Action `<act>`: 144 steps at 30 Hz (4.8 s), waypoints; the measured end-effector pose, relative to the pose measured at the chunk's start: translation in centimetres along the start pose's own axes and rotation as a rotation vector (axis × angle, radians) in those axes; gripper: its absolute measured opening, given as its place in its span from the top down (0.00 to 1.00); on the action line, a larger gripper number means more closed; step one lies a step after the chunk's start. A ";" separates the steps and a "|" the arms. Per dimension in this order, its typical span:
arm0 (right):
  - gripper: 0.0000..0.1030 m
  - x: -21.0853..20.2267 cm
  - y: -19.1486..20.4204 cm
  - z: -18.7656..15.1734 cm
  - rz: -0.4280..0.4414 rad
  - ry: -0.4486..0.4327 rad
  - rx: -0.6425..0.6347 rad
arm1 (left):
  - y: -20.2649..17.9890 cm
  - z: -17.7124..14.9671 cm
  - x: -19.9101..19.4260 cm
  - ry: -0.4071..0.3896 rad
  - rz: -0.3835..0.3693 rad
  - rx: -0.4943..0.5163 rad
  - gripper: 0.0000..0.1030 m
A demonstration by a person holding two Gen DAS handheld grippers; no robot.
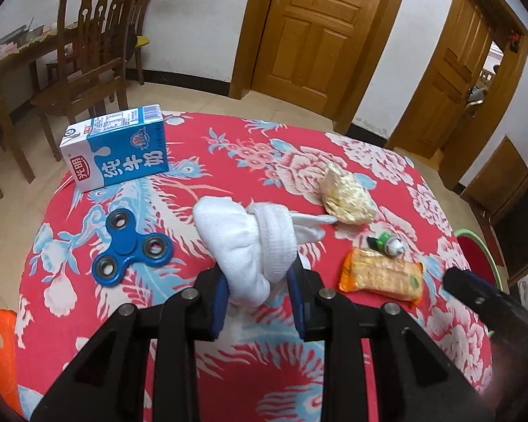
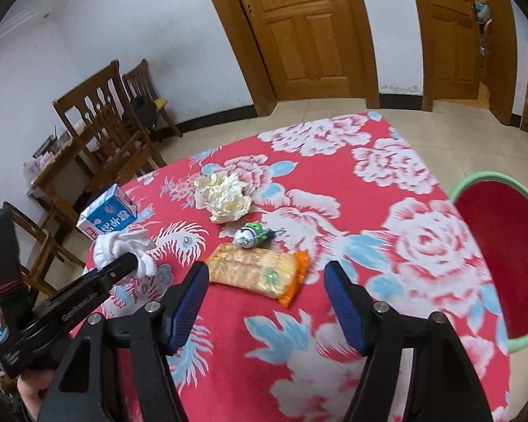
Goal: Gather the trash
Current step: 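Grasp the green-white toy figure with the right tool while the left tool holds the socks, then carry the socks and toy figure over the red bucket with both tools, then open the left tool to drop the socks while the right tool drops the toy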
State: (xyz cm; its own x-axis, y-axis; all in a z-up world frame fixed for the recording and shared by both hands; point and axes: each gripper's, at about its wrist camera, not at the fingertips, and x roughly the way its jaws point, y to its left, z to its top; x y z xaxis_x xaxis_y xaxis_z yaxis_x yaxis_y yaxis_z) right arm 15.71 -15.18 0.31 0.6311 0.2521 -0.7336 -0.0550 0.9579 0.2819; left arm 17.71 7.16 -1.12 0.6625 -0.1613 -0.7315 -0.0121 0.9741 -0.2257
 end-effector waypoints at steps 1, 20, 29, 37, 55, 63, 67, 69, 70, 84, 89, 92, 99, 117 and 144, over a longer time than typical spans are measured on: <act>0.33 0.5 0.2 0.1 0.000 0.007 -0.003 | 0.1 0.0 0.1 -0.001 -0.002 -0.004 0.71; 0.72 5.9 1.3 1.6 -0.020 0.031 0.000 | 1.2 -0.6 1.0 0.023 -0.114 -0.054 0.71; 0.77 4.6 0.8 1.2 0.017 0.002 0.014 | 0.5 -0.8 0.8 0.021 -0.099 -0.041 0.71; 0.77 0.6 0.3 0.5 0.071 -0.046 0.025 | -0.7 -0.8 -0.8 0.005 -0.127 -0.027 0.71; 0.77 -8.3 -2.3 -2.0 0.083 -0.152 0.057 | -5.2 -1.7 -5.2 -0.029 -0.188 0.040 0.71; 0.77 -11.3 -4.4 -2.9 0.079 -0.200 0.092 | -7.7 -2.3 -6.6 -0.031 -0.220 0.074 0.71; 0.77 -12.5 -5.9 -3.4 0.068 -0.218 0.121 | -9.1 -2.6 -6.6 -0.013 -0.243 0.085 0.71; 0.77 -12.8 -6.6 -3.5 0.063 -0.223 0.137 | -10.0 -2.8 -6.5 -0.006 -0.246 0.102 0.71; 0.77 -13.0 -7.2 -3.6 0.059 -0.225 0.147 | -10.6 -2.9 -6.5 -0.002 -0.251 0.112 0.71; 0.77 -14.7 -13.8 -4.7 -0.017 -0.248 0.264 | -16.5 -3.4 -5.0 0.042 -0.293 0.198 0.71; 0.77 -14.5 -16.5 -5.1 -0.045 -0.241 0.315 | -18.3 -3.3 -4.1 0.060 -0.306 0.225 0.71; 0.77 -14.2 -17.9 -5.2 -0.063 -0.234 0.341 | -19.2 -3.4 -3.6 0.066 -0.312 0.241 0.71; 0.77 -12.6 -20.9 -5.6 -0.108 -0.196 0.387 | -21.2 -3.5 -2.5 0.079 -0.320 0.274 0.71; 0.76 -10.5 -24.9 -5.9 -0.159 -0.172 0.445 | -24.9 -4.0 0.1 0.112 -0.339 0.345 0.71; 0.76 -14.4 -25.9 -7.6 -0.184 -0.265 0.469 | -33.7 -5.8 5.9 0.248 -0.451 0.490 0.60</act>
State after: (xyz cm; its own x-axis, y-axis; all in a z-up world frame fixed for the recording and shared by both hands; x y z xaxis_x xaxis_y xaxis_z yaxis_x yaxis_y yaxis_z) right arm 2.21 -42.62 -1.14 0.7737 -0.0145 -0.6333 0.3858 0.8037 0.4529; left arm 17.68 -27.50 -1.56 0.3325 -0.5402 -0.7731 0.6000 0.7536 -0.2685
